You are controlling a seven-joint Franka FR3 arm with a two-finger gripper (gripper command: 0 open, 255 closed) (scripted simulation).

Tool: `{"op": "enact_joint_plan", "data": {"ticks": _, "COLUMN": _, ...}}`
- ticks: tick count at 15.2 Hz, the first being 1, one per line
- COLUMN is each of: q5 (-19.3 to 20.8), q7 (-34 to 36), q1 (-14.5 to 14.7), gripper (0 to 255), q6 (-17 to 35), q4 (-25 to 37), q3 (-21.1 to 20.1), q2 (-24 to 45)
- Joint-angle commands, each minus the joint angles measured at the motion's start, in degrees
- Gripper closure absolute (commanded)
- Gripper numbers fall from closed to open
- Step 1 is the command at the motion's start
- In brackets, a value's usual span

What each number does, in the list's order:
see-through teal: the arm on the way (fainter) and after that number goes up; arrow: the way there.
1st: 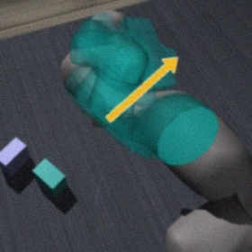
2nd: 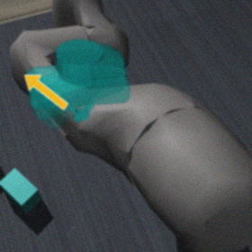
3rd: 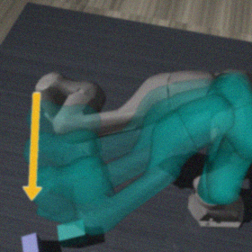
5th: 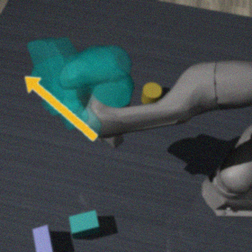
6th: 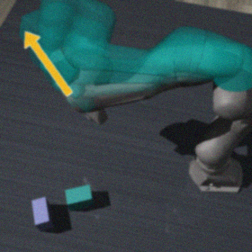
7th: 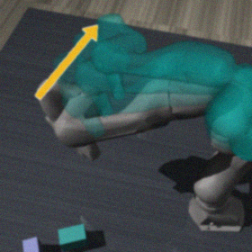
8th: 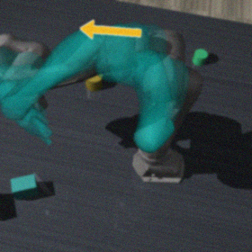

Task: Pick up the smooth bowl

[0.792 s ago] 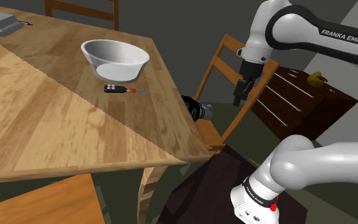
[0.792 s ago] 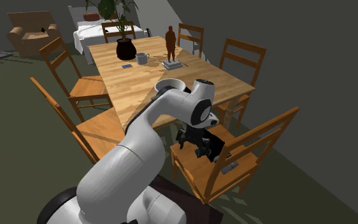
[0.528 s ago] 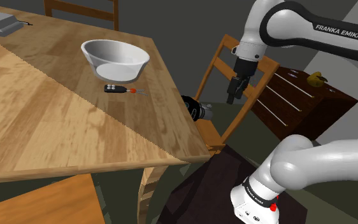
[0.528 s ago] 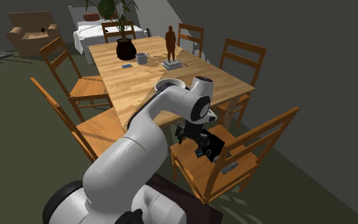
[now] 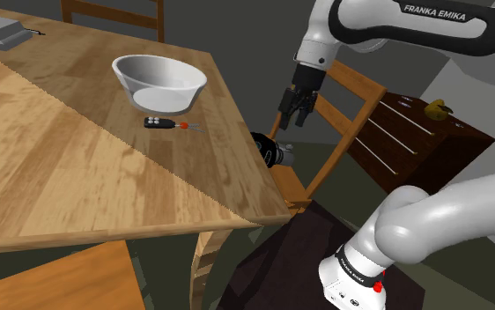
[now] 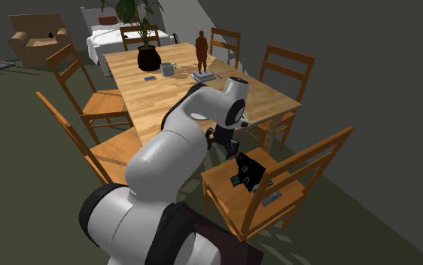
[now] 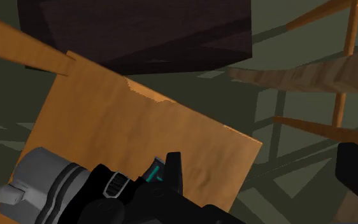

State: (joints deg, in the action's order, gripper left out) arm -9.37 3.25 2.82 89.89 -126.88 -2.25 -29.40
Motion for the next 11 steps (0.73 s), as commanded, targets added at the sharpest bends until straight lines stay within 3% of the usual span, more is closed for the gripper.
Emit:
{"op": "enact_joint_plan", "data": {"ticks": 1, "q5": -1.8, "q7": 1.8, "q1": 0.5, "gripper": 0, "q6": 1.3, "q4": 2.6, "q3": -0.8, "q2": 2.9}}
{"op": "enact_joint_plan", "data": {"ticks": 11, "q5": -8.0, "q7": 9.9, "q1": 2.1, "gripper": 0, "q6": 5.6, "q4": 20.3, "q3": -3.6, "q2": 19.3}}
